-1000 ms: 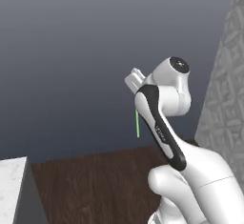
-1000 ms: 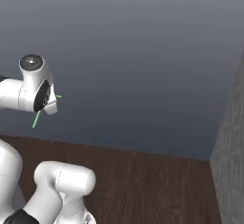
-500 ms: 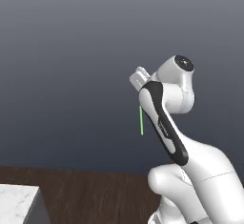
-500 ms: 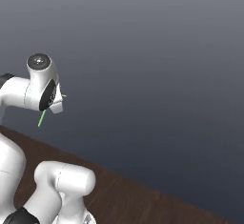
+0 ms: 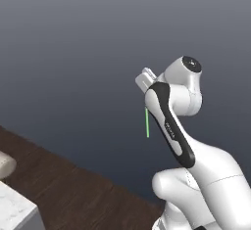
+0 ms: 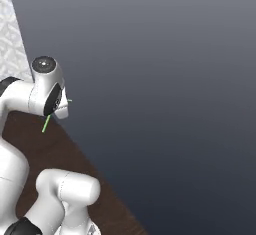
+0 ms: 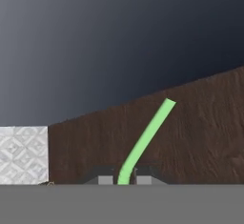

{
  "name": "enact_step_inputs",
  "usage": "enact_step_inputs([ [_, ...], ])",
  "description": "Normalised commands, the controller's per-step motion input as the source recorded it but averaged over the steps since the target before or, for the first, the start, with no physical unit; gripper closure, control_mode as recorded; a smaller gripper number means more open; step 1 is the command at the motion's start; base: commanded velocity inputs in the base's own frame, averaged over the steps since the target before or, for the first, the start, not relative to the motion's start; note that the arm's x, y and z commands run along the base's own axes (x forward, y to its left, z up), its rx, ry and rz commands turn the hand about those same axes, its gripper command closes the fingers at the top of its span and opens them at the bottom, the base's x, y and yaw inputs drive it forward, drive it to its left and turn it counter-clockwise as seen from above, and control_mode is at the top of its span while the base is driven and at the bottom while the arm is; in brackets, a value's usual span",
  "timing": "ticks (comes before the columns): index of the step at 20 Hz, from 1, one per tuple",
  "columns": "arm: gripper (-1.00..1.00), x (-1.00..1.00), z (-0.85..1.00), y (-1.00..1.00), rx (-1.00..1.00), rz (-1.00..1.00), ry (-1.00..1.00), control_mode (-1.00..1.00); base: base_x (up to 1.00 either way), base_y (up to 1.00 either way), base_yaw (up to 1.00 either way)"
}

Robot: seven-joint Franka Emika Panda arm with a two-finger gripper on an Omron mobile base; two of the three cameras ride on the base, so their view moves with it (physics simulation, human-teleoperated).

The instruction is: Take a straw from the drawer in front and place it inside the glass cup on the dining counter.

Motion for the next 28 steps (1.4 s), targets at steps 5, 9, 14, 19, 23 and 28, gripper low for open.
enact_step_inputs([
  [5,1.00,0.00,0.00,0.00,0.00,0.00,0.00,1.00,0.82,-0.40,0.74],
  [9,1.00,0.00,0.00,0.00,0.00,0.00,0.00,1.00,0.85,-0.35,0.73],
  [14,1.00,0.00,0.00,0.00,0.00,0.00,0.00,1.00,0.89,-0.37,0.72],
  [19,1.00,0.00,0.00,0.00,0.00,0.00,0.00,1.00,0.92,-0.47,0.67],
  [23,1.00,0.00,0.00,0.00,0.00,0.00,0.00,1.00,0.95,-0.61,0.61],
  [28,1.00,0.00,0.00,0.00,0.00,0.00,0.00,1.00,0.85,-0.78,0.53],
])
